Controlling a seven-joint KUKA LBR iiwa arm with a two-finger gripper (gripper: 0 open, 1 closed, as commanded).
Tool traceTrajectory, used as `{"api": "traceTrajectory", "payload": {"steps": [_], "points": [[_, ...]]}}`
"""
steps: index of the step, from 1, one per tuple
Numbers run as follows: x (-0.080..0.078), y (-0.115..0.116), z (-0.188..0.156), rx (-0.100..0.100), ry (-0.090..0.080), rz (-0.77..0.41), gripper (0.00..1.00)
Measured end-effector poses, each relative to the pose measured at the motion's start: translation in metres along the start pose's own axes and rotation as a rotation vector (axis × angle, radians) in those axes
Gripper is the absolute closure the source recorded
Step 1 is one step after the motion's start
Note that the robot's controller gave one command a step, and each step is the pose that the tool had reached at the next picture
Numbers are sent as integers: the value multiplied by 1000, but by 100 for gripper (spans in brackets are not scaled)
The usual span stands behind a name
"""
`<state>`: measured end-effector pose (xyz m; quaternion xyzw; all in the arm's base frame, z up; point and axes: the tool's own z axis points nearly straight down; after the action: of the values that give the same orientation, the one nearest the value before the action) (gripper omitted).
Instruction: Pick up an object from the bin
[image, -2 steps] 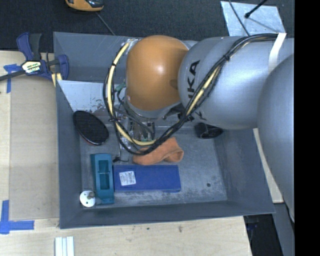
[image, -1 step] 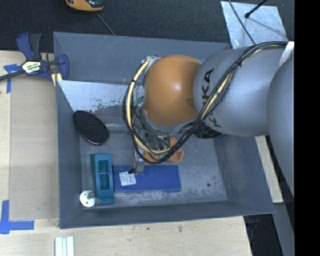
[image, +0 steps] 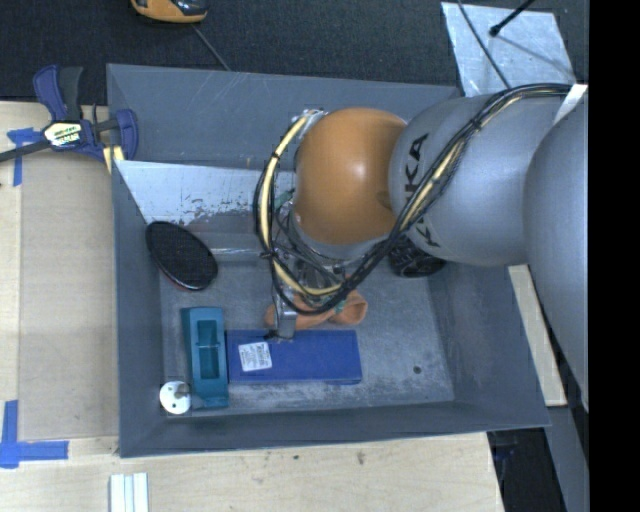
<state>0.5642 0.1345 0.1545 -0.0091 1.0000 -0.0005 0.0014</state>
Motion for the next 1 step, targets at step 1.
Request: {"api": "traceTrajectory", "payload": {"steps": [1], "points": [[5,-24,0,-1,1,-68,0]]}}
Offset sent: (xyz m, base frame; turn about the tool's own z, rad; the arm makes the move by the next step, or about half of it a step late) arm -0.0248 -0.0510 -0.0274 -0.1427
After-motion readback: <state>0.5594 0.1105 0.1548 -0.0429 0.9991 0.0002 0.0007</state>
